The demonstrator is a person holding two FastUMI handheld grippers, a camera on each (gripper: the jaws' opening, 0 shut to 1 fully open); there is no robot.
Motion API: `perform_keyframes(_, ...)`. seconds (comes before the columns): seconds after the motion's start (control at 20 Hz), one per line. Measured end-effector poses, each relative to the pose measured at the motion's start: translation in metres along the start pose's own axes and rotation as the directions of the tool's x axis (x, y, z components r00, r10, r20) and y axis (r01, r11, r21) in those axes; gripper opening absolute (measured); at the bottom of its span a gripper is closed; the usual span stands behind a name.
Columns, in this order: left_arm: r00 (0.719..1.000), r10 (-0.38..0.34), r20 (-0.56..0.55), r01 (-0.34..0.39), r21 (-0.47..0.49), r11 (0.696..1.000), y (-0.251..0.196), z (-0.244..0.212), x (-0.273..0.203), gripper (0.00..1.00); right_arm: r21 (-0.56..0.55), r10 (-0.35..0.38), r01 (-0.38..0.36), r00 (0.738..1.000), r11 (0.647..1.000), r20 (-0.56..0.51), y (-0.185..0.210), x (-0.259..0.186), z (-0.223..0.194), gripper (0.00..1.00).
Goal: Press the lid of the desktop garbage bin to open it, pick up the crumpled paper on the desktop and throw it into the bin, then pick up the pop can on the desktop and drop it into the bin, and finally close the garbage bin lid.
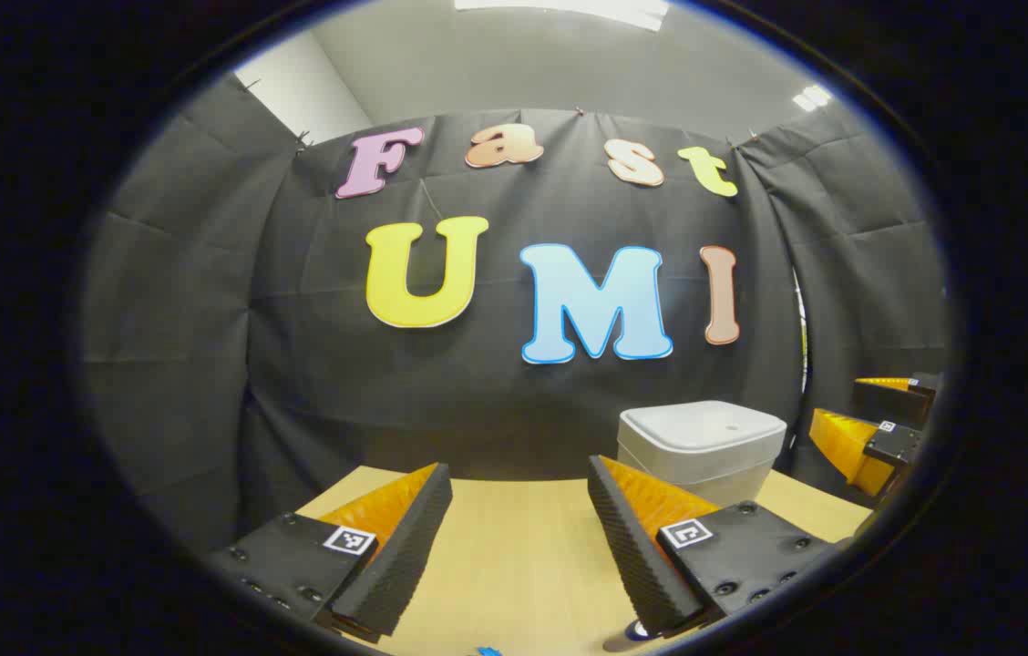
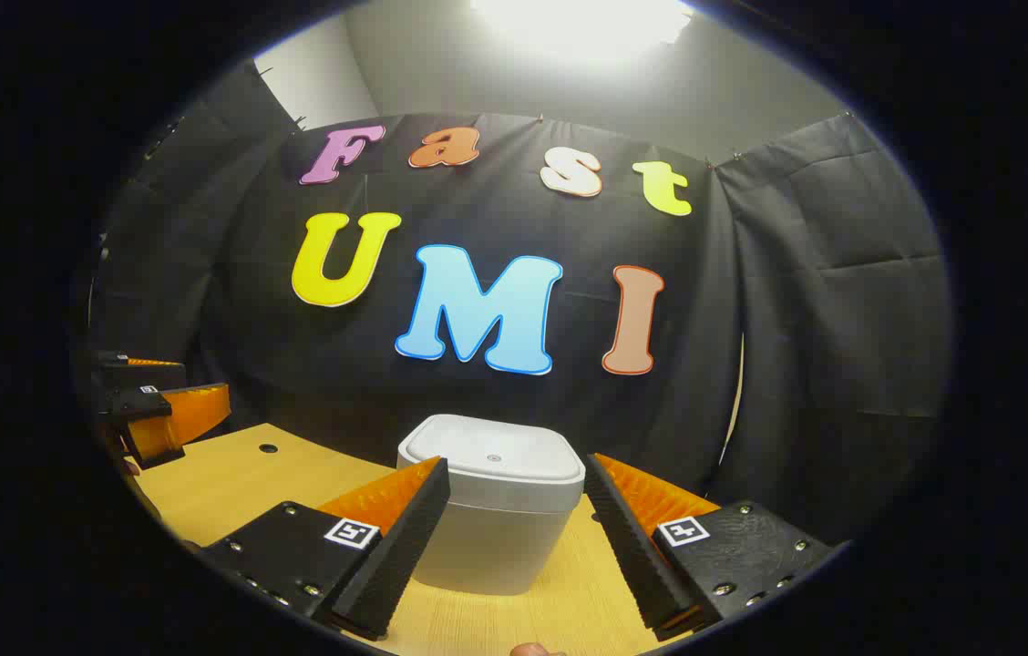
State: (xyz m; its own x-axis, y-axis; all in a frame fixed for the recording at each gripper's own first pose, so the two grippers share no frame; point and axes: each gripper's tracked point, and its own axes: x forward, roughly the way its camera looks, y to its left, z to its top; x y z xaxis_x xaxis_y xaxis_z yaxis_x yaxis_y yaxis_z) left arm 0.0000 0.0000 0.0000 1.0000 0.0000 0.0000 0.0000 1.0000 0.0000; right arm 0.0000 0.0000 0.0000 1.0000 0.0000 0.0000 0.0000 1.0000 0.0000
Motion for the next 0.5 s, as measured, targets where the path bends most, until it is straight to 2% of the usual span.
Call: perform_keyframes(0.5,1.0,-0.009,-0.01,0.009,0.014,1.0,0.002,-0.0049,-0.0033,1.0,0.001,0.007,-0.007,1.0,1.0,-0.016,0.0084,-0.0013,-0.0005,0.95)
